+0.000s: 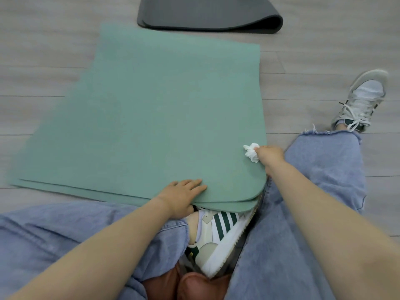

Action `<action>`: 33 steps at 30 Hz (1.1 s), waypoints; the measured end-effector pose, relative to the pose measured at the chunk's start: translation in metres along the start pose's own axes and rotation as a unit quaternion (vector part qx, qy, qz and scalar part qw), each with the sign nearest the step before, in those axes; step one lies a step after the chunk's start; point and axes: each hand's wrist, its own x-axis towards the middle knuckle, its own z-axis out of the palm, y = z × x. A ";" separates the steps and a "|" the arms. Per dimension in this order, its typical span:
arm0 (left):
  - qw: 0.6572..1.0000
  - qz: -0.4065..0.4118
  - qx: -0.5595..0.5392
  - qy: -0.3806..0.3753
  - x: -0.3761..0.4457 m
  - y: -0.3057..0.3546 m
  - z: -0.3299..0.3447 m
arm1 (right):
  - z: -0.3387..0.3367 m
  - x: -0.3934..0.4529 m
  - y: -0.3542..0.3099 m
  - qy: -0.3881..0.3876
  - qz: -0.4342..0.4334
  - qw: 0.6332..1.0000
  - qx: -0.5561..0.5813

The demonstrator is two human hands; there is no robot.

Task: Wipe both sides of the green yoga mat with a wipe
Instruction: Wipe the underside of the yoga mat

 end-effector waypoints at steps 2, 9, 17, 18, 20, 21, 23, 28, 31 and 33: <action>1.000 -0.001 0.017 0.000 -0.002 -0.001 -0.002 | -0.005 -0.001 -0.002 0.006 0.003 1.000 -0.003; 0.996 0.059 0.068 -0.028 -0.022 0.010 -0.025 | -0.027 -0.017 0.021 0.024 -0.006 1.000 -0.016; 0.990 0.057 0.121 -0.043 -0.059 -0.014 -0.061 | -0.034 -0.056 0.055 -0.024 0.058 0.998 -0.022; 0.990 0.049 0.118 -0.053 -0.067 -0.021 -0.061 | -0.031 -0.064 0.056 -0.048 0.061 0.997 -0.019; 0.992 0.021 0.106 -0.066 -0.082 -0.036 -0.062 | -0.026 -0.077 0.052 -0.096 0.051 0.994 -0.011; 0.992 0.004 0.110 -0.063 -0.089 -0.044 -0.064 | -0.022 -0.080 0.047 -0.108 0.051 0.993 0.002; 0.989 -0.035 0.133 -0.051 -0.102 -0.062 -0.073 | -0.016 -0.077 0.036 -0.121 0.057 0.990 0.052; 0.968 -0.165 0.188 -0.024 -0.145 -0.108 -0.096 | 0.005 -0.053 0.022 -0.154 0.120 0.972 0.128; 0.947 -0.263 0.181 -0.031 -0.169 -0.139 -0.097 | 0.022 -0.048 0.017 -0.150 0.130 0.968 0.156; 0.930 -0.320 0.170 -0.063 -0.178 -0.156 -0.092 | 0.033 -0.043 0.016 -0.150 0.127 0.965 0.171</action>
